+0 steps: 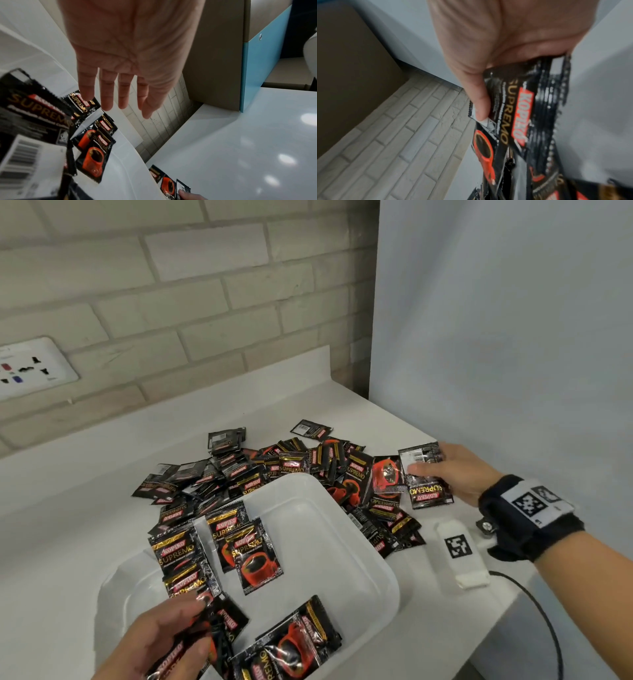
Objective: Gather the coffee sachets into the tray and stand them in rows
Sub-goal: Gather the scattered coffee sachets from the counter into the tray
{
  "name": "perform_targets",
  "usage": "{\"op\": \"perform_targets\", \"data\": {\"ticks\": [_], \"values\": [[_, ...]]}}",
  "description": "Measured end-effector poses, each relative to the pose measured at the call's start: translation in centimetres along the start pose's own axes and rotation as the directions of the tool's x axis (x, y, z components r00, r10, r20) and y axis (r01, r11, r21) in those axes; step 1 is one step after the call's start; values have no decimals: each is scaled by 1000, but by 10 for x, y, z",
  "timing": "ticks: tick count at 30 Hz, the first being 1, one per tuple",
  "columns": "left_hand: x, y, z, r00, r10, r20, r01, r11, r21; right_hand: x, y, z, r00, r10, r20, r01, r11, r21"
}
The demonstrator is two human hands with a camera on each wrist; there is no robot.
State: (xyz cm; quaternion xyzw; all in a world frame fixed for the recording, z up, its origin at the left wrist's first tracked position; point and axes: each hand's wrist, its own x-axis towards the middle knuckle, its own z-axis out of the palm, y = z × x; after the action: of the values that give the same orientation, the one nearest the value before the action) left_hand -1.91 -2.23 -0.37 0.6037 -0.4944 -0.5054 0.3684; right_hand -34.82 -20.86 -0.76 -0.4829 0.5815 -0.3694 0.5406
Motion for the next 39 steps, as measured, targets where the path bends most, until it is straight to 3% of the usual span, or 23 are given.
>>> {"op": "perform_targets", "data": {"ticks": [3,6,9,15,20,26,30,33,35,39], "values": [[5,-4,13,959,179,-220,-153,979,132,-12,14,-6,999,26,47,-25,999,-21],[8,-13,19,951,252,-179,-199,942,270,-21,29,-4,985,75,154,-55,990,-133],[22,12,31,955,283,-86,-248,925,289,-20,39,-2,974,112,197,-63,969,-238],[45,40,74,969,245,-21,-229,930,287,-20,35,2,971,61,232,-51,998,-47],[75,53,111,975,219,27,-219,947,234,-24,22,9,953,-45,300,86,989,-123],[99,58,146,985,159,69,-172,944,281,-36,10,21,877,-170,449,250,960,-125],[102,58,145,989,148,-23,-137,960,245,-26,-2,16,852,-177,493,303,934,-187],[94,57,132,983,116,-141,-87,977,197,10,-9,0,899,-182,399,345,857,-384],[86,56,122,974,89,-207,-63,989,130,40,-12,-4,907,-187,378,387,726,-568],[68,55,109,951,7,-310,-27,998,-63,88,-9,12,922,-1,387,334,506,-795]]}}
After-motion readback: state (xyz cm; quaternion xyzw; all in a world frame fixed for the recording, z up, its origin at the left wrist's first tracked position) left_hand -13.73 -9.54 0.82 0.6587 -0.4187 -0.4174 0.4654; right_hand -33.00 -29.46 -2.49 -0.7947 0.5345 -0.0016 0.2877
